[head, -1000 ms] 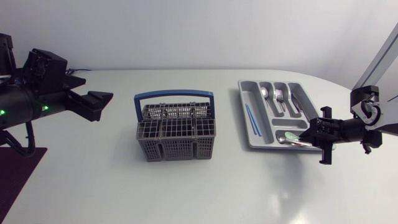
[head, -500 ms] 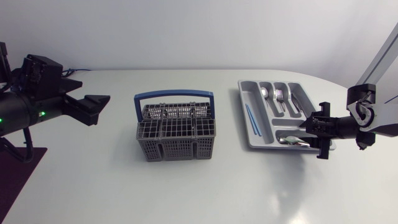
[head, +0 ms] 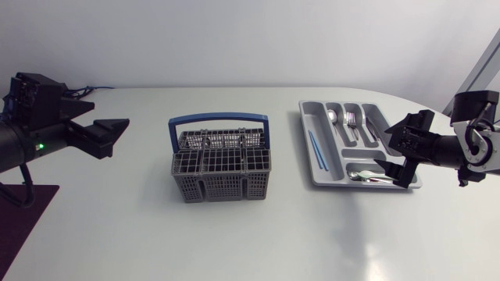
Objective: Unload the cutlery basket into the drawer organizer.
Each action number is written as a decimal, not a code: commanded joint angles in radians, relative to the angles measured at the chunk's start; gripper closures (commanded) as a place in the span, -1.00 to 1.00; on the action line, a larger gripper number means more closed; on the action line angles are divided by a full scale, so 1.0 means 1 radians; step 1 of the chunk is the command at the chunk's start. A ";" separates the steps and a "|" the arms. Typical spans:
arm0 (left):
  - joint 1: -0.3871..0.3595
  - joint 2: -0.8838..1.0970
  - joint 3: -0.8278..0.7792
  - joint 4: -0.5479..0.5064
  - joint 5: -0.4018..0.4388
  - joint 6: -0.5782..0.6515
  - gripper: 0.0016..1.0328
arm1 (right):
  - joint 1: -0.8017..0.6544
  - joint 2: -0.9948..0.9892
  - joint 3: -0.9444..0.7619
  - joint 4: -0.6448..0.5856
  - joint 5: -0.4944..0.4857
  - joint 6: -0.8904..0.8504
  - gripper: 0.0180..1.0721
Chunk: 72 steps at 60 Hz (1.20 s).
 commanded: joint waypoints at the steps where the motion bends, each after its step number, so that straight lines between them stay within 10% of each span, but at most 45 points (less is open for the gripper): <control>1: 0.013 -0.022 -0.055 0.009 0.025 0.003 -0.90 | 0.030 -0.067 -0.070 0.003 0.010 0.102 -0.91; 25: -0.072 -0.144 -0.252 0.002 0.074 0.009 -0.87 | 0.355 -0.585 -0.320 -0.034 0.217 0.309 -0.89; 47: -0.249 -0.037 -0.312 0.065 0.052 -0.051 0.63 | 0.507 -0.863 -0.329 -0.253 0.326 0.407 -0.88; 72: -0.300 0.276 -0.255 0.263 0.009 -0.071 0.64 | 0.622 -1.050 -0.340 -0.400 0.433 0.447 -0.88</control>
